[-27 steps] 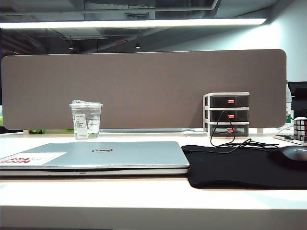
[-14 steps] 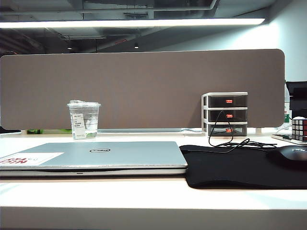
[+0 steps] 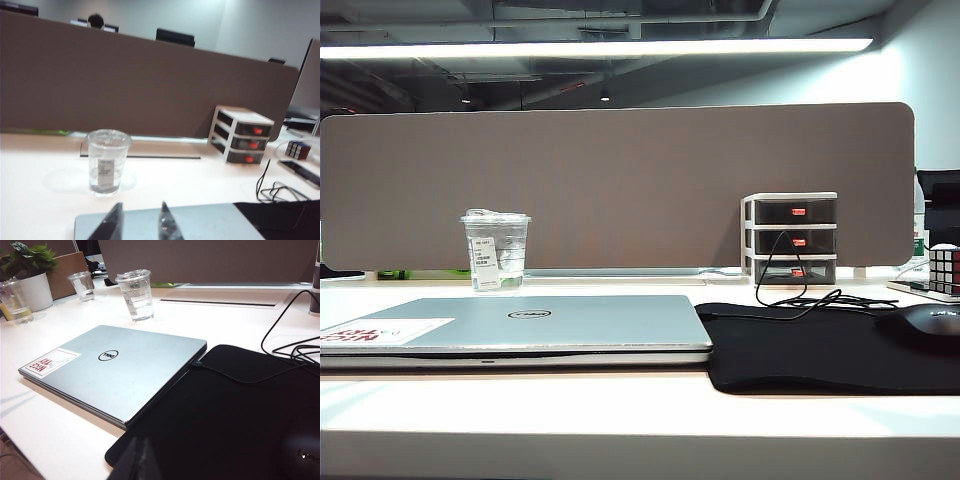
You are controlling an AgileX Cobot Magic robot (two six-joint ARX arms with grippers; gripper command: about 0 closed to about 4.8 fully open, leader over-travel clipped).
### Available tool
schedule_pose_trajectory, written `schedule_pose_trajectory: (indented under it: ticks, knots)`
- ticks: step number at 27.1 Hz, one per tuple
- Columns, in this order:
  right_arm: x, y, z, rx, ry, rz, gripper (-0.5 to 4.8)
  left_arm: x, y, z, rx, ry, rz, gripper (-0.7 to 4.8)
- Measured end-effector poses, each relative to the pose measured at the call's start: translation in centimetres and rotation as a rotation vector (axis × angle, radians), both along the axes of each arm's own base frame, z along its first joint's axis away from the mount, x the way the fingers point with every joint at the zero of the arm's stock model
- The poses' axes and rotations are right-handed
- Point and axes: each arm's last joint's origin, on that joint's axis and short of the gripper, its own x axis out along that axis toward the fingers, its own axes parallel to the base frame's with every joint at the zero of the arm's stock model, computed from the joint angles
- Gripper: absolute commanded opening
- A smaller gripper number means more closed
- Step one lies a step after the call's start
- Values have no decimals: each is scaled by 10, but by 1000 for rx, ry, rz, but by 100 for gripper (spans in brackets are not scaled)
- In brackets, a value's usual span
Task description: Pick up the coffee cup and place it on the left side of the laptop.
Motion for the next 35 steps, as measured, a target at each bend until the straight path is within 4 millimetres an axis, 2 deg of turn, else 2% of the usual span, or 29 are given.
schedule_pose_trajectory:
  ticks: [3, 6, 10, 12, 14, 19, 23, 27, 35]
  knots:
    - [0, 0, 0, 0, 0, 3, 0, 9, 0, 5, 21, 46, 2, 208]
    - [0, 0, 0, 0, 0, 3, 0, 21, -2, 10, 38, 46, -11, 248]
    - [0, 0, 0, 0, 0, 3, 0, 42, -3, 9, 42, 71, -18, 265]
    - [0, 0, 0, 0, 0, 4, 0, 59, -4, 5, 43, 91, -20, 383]
    - [0, 0, 0, 0, -1, 4, -1, 70, -4, -1, 45, 112, -20, 479]
    - [0, 0, 0, -1, -1, 4, 0, 100, -6, -20, 48, 125, -23, 479]
    - [0, 0, 0, -1, -1, 5, -1, 108, -6, -25, 45, 94, -22, 479]
    - [0, 0, 0, -1, -1, 5, 0, 108, -6, -20, 1, 50, -28, 479]
    - [0, 1, 0, -4, -3, 11, -1, 120, -7, -16, 258, -32, -8, 479]
